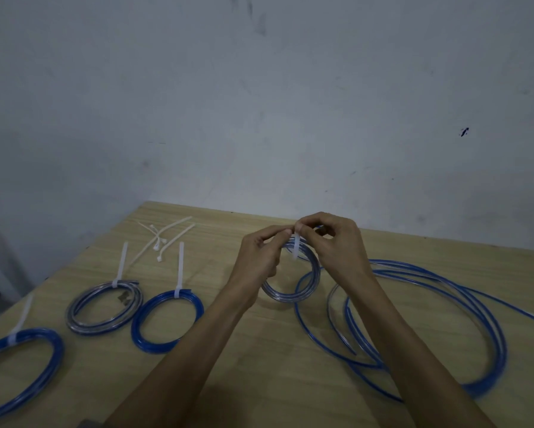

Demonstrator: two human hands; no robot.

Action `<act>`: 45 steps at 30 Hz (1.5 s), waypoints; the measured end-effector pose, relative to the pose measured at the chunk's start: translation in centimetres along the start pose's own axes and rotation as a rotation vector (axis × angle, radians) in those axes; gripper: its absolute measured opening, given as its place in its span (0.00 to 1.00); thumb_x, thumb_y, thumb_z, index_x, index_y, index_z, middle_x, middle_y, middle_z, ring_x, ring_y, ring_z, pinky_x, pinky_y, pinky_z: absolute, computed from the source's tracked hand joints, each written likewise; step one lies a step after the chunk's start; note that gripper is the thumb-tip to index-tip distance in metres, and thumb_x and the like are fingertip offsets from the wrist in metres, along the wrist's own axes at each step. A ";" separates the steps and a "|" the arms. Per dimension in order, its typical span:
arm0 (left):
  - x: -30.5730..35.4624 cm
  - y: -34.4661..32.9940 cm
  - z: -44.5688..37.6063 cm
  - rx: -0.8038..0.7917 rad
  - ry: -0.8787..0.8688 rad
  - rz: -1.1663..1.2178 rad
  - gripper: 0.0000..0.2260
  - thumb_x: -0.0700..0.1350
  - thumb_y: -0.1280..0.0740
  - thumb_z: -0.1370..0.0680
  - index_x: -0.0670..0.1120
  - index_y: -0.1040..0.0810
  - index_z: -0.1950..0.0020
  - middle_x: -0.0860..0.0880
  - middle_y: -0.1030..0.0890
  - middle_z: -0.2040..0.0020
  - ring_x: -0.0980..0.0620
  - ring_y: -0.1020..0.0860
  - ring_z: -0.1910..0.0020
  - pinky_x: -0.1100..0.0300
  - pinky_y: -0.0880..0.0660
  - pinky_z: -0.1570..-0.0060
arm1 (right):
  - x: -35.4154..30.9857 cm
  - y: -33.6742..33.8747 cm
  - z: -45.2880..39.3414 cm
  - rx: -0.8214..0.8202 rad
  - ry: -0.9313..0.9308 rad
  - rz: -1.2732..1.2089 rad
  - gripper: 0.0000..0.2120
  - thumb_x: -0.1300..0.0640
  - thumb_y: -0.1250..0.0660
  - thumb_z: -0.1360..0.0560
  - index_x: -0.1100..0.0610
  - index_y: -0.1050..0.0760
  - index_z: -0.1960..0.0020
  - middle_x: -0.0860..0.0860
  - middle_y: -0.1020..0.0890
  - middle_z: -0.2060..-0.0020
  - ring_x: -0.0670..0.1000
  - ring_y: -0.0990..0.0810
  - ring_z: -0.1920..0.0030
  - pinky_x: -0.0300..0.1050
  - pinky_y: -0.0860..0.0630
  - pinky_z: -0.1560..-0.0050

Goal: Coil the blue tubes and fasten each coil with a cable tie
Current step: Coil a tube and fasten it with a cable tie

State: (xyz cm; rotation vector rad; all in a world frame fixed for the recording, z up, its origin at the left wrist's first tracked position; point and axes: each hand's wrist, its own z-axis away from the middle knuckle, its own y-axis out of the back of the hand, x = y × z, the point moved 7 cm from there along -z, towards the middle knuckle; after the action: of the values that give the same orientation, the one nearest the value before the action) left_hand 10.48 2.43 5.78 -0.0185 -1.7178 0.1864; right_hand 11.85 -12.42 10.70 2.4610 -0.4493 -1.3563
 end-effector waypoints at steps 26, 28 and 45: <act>-0.8 -1.3 0.4 -0.134 0.027 -0.060 0.05 0.47 0.27 0.23 0.47 0.14 0.53 0.45 0.26 0.67 0.53 0.44 0.76 0.59 0.47 0.73 | 2.7 1.8 0.3 0.228 -0.272 -0.331 0.08 0.51 0.31 0.20 0.55 0.18 0.54 0.45 0.18 0.63 0.41 0.22 0.65 0.39 0.26 0.61; -1.0 -0.8 0.3 -0.075 0.044 -0.001 0.07 0.47 0.27 0.23 0.44 0.15 0.51 0.47 0.34 0.71 0.54 0.45 0.77 0.61 0.48 0.75 | 2.3 0.3 0.3 0.053 -0.264 -0.270 0.12 0.48 0.32 0.20 0.56 0.18 0.55 0.45 0.18 0.64 0.42 0.21 0.63 0.38 0.25 0.60; -0.8 1.8 0.9 -0.029 0.086 0.057 0.09 0.46 0.31 0.19 0.40 0.16 0.47 0.56 0.37 0.76 0.57 0.46 0.77 0.62 0.47 0.76 | 0.5 -2.1 1.1 -0.158 -0.150 -0.129 0.12 0.50 0.35 0.18 0.55 0.17 0.51 0.50 0.15 0.60 0.45 0.19 0.59 0.42 0.22 0.57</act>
State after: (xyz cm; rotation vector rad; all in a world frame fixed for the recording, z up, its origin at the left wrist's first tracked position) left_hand 9.56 4.00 4.61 -0.0959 -1.6350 0.1997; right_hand 11.38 -10.80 8.90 2.3045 -0.2101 -1.5705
